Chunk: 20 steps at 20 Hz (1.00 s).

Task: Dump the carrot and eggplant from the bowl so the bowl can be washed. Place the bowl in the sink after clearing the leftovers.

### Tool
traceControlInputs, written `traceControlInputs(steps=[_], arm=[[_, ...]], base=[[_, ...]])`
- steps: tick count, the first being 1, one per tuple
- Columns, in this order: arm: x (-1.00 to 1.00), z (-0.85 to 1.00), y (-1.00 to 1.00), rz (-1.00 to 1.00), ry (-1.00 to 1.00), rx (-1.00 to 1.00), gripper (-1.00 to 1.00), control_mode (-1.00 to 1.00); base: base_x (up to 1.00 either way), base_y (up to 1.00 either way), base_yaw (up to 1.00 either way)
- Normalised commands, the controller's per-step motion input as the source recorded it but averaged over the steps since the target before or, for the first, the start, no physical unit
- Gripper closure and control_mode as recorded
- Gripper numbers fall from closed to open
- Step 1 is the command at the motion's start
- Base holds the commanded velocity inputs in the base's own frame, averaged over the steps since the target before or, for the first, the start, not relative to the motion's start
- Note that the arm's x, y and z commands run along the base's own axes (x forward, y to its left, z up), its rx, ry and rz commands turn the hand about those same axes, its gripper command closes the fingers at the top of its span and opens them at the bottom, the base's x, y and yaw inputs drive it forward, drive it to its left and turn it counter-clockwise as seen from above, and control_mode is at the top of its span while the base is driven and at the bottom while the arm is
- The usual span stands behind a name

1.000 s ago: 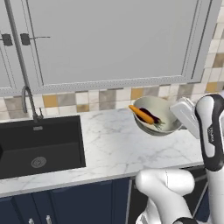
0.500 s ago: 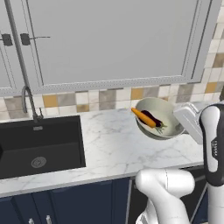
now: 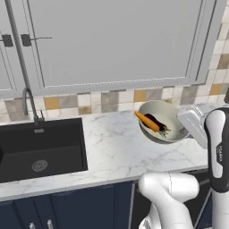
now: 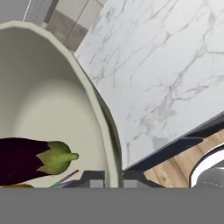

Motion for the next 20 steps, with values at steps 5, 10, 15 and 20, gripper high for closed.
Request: traceControlInputs(steps=[5, 10, 15, 20], arm=[[0.00, 0.00, 0.00, 0.00, 0.00, 0.00, 1.00, 1.00], [0.00, 0.00, 0.00, 0.00, 0.00, 0.00, 1.00, 1.00], [0.00, 0.00, 0.00, 0.00, 0.00, 0.00, 1.00, 1.00], [0.00, 0.00, 0.00, 0.00, 0.00, 0.00, 1.00, 1.00]], base=[[-0.43, 0.48, 0.01], [-0.23, 0.89, 0.03], [0.06, 0.88, 0.00], [0.28, 0.47, 0.00]])
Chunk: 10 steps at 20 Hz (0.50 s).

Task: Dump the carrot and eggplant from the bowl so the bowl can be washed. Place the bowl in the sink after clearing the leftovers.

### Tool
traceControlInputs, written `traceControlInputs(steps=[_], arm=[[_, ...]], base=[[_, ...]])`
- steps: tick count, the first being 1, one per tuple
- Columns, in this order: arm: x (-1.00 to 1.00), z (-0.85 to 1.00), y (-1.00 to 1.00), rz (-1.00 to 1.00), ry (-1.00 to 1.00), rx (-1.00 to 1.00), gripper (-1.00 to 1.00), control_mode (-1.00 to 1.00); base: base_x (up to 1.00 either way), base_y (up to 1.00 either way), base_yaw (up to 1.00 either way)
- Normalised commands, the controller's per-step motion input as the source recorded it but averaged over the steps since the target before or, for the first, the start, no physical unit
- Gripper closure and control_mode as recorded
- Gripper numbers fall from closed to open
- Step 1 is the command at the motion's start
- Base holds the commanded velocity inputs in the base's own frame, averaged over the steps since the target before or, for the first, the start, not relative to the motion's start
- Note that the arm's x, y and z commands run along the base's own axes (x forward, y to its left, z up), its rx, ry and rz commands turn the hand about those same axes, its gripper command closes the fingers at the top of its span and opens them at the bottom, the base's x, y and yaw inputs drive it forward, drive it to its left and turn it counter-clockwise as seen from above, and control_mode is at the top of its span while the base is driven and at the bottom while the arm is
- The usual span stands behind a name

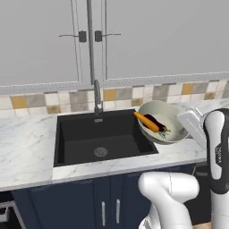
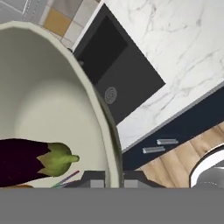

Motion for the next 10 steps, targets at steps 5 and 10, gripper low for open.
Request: traceControlInputs(steps=[5, 10], arm=[[0.00, 0.00, 0.00, 0.00, 0.00, 0.00, 1.00, 1.00], [0.00, 0.00, 0.00, 0.00, 0.00, 0.00, 1.00, 1.00]], base=[[0.51, 0.01, 0.00], [0.44, 0.00, 0.00]])
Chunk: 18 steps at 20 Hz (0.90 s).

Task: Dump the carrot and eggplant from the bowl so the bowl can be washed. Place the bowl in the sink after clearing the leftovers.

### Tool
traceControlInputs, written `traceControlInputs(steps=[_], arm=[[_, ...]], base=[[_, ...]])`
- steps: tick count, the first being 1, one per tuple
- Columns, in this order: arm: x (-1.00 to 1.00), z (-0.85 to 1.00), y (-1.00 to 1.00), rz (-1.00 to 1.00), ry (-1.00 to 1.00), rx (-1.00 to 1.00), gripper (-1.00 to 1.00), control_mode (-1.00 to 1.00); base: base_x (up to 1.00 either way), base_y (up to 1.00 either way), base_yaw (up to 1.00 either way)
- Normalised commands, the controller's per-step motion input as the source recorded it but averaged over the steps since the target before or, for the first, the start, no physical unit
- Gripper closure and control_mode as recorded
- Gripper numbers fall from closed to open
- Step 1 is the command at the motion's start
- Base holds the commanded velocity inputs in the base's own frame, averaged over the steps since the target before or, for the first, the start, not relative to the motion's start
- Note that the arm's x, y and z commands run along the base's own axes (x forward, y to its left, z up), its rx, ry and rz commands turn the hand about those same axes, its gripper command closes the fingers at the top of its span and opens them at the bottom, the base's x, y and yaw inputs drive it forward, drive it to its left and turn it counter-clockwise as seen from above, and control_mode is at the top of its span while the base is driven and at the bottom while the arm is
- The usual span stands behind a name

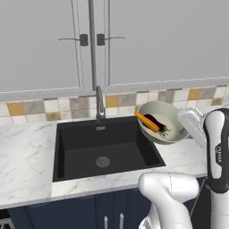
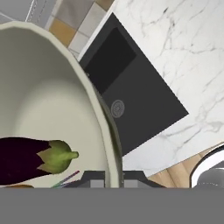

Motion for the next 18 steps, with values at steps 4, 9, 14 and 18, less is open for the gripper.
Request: traceControlInputs(steps=[4, 9, 14, 18], arm=[[0.00, 0.00, 0.00, 0.00, 0.00, 0.00, 1.00, 1.00], [0.14, -0.01, 0.00, 0.00, 0.04, 0.00, 1.00, -1.00], [0.44, -0.14, 0.00, 0.00, 0.21, -0.13, 1.00, -1.00], [0.48, -0.32, 0.00, 0.00, 0.12, -0.18, 1.00, -1.00]], base=[[0.21, 0.00, 0.00], [0.00, 0.00, 0.00], [0.00, 0.00, 0.00], [0.00, 0.00, 0.00]])
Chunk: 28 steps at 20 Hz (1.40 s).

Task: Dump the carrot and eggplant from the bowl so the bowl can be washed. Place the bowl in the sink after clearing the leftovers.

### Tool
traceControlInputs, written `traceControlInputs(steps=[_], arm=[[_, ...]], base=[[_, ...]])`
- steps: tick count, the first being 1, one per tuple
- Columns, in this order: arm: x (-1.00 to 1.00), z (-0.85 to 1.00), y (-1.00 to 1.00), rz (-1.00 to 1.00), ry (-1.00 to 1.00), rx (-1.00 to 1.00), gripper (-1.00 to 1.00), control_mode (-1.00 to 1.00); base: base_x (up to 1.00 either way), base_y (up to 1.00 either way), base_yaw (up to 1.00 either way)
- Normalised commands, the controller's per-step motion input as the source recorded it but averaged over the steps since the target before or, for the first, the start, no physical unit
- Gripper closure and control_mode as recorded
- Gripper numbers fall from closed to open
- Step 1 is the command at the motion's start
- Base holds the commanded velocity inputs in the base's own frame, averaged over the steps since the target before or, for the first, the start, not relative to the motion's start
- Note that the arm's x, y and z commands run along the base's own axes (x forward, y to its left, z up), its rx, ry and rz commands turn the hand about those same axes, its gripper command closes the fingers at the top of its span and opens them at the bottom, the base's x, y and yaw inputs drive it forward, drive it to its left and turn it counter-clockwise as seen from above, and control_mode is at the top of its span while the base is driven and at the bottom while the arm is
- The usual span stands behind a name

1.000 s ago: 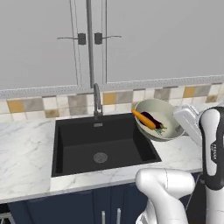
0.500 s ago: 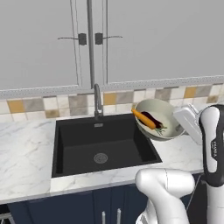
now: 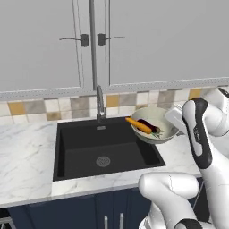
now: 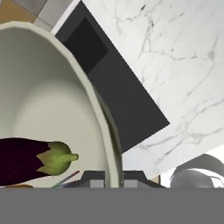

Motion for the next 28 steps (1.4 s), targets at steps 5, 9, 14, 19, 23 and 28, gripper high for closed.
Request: traceControlInputs(steps=[5, 9, 14, 19, 23, 28], arm=[[0.54, -0.61, 0.01, 0.00, 0.01, -0.05, 1.00, -1.00], [0.66, -0.62, 0.19, 0.00, 0.00, -0.12, 1.00, -1.00], [0.62, -0.57, 0.26, 0.00, 0.02, -0.27, 1.00, -1.00], [0.27, -0.30, 0.12, 0.00, 0.03, -0.14, 1.00, -1.00], [0.13, -0.14, 0.14, 0.00, 0.02, -0.09, 1.00, -1.00], [0.11, -0.31, 0.16, 0.00, 0.00, -0.17, 1.00, -1.00]], base=[[0.00, 0.00, 0.00], [0.00, 0.00, 0.00], [0.00, 0.00, 0.00], [0.00, 0.00, 0.00], [0.00, 0.00, 0.00], [0.00, 0.00, 0.00]])
